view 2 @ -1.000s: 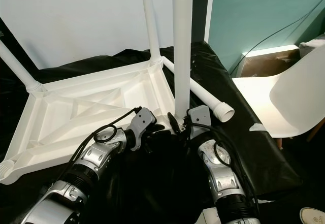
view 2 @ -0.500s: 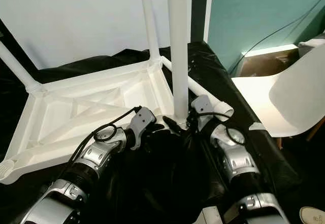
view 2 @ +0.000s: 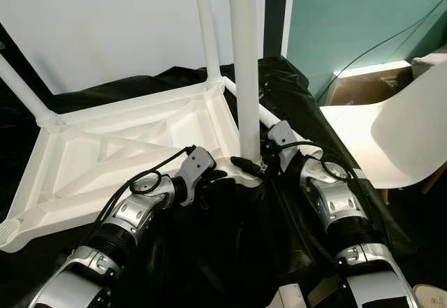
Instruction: Building children table
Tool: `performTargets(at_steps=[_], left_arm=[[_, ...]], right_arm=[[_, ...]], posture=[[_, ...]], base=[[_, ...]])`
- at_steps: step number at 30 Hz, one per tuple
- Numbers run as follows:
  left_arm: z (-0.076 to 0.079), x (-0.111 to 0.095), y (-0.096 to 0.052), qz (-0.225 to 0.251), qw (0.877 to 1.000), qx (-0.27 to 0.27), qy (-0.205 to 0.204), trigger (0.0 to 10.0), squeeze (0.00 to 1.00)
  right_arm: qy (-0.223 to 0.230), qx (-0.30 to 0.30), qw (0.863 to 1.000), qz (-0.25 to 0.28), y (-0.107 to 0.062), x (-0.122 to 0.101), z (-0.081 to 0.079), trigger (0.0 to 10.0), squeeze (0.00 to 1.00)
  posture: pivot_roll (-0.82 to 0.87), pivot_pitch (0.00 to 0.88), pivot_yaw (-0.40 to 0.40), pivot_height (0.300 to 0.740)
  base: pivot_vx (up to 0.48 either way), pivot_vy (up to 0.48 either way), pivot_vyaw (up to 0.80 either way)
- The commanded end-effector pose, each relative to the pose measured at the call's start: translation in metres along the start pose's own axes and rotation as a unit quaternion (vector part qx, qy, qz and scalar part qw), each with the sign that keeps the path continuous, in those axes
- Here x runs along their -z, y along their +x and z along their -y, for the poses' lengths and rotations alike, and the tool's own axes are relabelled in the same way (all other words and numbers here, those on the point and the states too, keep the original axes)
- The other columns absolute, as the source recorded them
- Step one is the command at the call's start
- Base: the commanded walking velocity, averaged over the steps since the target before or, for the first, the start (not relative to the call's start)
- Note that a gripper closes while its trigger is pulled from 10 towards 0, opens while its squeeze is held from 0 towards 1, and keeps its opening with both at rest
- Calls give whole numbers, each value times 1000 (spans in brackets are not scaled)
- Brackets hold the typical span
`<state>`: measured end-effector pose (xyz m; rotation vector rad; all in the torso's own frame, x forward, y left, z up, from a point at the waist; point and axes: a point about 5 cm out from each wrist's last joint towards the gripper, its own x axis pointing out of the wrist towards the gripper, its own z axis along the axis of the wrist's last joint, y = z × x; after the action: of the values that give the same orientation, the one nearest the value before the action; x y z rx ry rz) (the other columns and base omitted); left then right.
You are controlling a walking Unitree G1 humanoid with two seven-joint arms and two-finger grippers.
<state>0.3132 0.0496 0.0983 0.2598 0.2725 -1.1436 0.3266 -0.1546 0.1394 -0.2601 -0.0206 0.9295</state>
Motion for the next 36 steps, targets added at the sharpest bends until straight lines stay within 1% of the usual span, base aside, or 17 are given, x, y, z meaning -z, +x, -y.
performTargets(at_steps=[1, 3, 7, 8, 9, 11, 12, 13, 23, 24, 25, 26, 27, 28, 30, 31, 36], left_arm=[[7, 29, -2, -57, 998, 16, -31, 10000, 0], [7, 29, -3, -57, 998, 16, -31, 10000, 0], [7, 29, -3, -57, 998, 16, -31, 10000, 0], [8, 30, -4, -58, 998, 16, -31, 10000, 0], [8, 30, -4, -58, 998, 16, -31, 10000, 0], [8, 31, -6, -59, 998, 14, -33, 10000, 0], [8, 31, -6, -59, 998, 14, -33, 10000, 0], [7, 32, -8, -61, 997, 15, -34, 10000, 0], [10, 35, -10, -68, 997, 23, -33, 10000, 0], [13, 36, -8, -68, 997, 26, -34, 10000, 0], [13, 36, -8, -68, 997, 26, -34, 10000, 0], [14, 36, -7, -68, 997, 27, -34, 10000, 0], [14, 36, -7, -68, 997, 27, -34, 10000, 0], [14, 36, -6, -67, 997, 28, -34, 10000, 0], [14, 35, -5, -67, 997, 29, -34, 10000, 0], [14, 35, -5, -67, 997, 28, -34, 10000, 0], [13, 35, -6, -68, 997, 24, -33, 10000, 0]], right_arm=[[14, -18, 1000, -10, 4, 9, -13, 0, 0], [36, 9, 999, 6, 6, 14, -29, 0, 0], [42, 23, 999, 13, 6, 16, -36, 0, 0], [63, 98, 993, 34, 10, 18, -43, 0, 0], [63, 98, 993, 34, 10, 18, -43, 0, 0], [101, 200, 972, 64, 12, 18, -52, 0, 0], [101, 200, 972, 64, 12, 18, -52, 0, 0], [118, 235, 962, 78, 12, 17, -55, 0, 0], [119, 249, 957, 87, 13, 12, -63, 0, 0], [110, 228, 963, 89, 17, 10, -66, 10000, 0], [110, 228, 963, 89, 17, 10, -66, 10000, 0], [103, 219, 966, 91, 18, 7, -68, 10000, 757], [103, 219, 966, 91, 18, 7, -68, 10000, 757], [94, 194, 972, 91, 19, 6, -68, 10000, 1000], [85, 169, 978, 89, 19, 4, -67, 10000, 1000], [72, 143, 983, 86, 17, 4, -63, 10000, 0], [41, 91, 992, 77, 11, 1, -48, 10000, 0]], posture=[[11, 0, 65, 740], [14, 0, 63, 740], [14, 0, 63, 740], [22, 0, 63, 740], [22, 0, 63, 740], [26, 0, 76, 740], [26, 0, 76, 740], [26, 0, 76, 740], [29, 0, 87, 740], [21, 0, 90, 740], [21, 0, 90, 740], [18, 0, 90, 740], [18, 0, 90, 740], [17, 0, 90, 740], [17, 0, 89, 740], [15, 0, 87, 740], [18, 0, 81, 740]], base=[[0, 0, 0], [0, 0, 0], [0, 0, 0], [0, 0, 0], [0, 0, 0], [0, 0, 0], [0, 0, 0], [0, 0, 0], [0, 0, 0], [0, 0, 0], [0, 0, 0], [0, 0, 0], [0, 0, 0], [0, 0, 0], [0, 0, 0], [0, 0, 0], [0, 0, 0]])
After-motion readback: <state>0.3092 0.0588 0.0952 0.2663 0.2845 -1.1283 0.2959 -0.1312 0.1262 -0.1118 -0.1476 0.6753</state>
